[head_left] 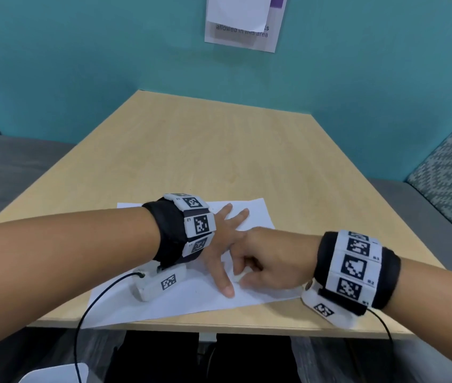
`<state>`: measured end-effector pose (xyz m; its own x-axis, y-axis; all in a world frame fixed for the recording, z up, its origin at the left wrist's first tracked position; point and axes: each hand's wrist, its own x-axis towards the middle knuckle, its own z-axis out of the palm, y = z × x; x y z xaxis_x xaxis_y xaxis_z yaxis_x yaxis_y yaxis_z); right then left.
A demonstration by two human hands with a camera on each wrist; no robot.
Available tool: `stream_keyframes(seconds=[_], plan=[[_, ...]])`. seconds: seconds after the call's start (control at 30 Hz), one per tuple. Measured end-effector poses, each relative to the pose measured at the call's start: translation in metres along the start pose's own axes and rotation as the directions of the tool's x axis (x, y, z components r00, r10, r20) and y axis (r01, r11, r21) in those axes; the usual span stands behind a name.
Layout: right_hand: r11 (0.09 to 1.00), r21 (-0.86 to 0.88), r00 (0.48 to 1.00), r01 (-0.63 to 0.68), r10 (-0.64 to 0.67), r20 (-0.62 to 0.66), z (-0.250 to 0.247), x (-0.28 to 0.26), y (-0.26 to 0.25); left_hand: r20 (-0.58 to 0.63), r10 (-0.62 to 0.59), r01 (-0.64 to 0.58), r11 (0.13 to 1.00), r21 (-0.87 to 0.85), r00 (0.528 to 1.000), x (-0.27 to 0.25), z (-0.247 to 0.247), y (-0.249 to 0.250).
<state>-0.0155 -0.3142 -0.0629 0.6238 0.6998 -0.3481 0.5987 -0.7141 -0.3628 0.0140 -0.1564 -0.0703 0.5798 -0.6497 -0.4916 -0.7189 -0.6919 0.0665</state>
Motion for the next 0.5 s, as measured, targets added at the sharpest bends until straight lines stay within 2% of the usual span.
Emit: stream_keyframes(seconds=[0.1, 0.13, 0.3, 0.43, 0.5], plan=[[0.987, -0.052, 0.981, -0.154, 0.147, -0.124, -0.02, 0.005, 0.022, 0.006, -0.069, 0.069, 0.997, -0.023, 0.998, 0.006, 0.008, -0.008], [0.984, -0.054, 0.978, -0.167, 0.159, -0.138, -0.022, 0.006, 0.026, 0.006, -0.086, 0.086, 0.996, -0.026, 0.996, 0.007, 0.009, -0.01], [0.999, -0.013, 0.999, -0.038, 0.039, 0.005, -0.002, 0.002, 0.003, 0.021, -0.021, 0.021, 1.0, 0.02, 1.0, 0.002, 0.0, -0.001], [0.976, -0.059, 0.969, -0.212, 0.202, -0.142, -0.026, 0.002, 0.031, 0.012, -0.086, 0.086, 0.996, -0.029, 0.996, 0.01, 0.007, -0.01], [0.984, -0.056, 0.981, -0.167, 0.16, -0.108, -0.02, 0.003, 0.023, 0.014, -0.08, 0.081, 0.996, -0.029, 0.997, 0.009, 0.008, -0.012]])
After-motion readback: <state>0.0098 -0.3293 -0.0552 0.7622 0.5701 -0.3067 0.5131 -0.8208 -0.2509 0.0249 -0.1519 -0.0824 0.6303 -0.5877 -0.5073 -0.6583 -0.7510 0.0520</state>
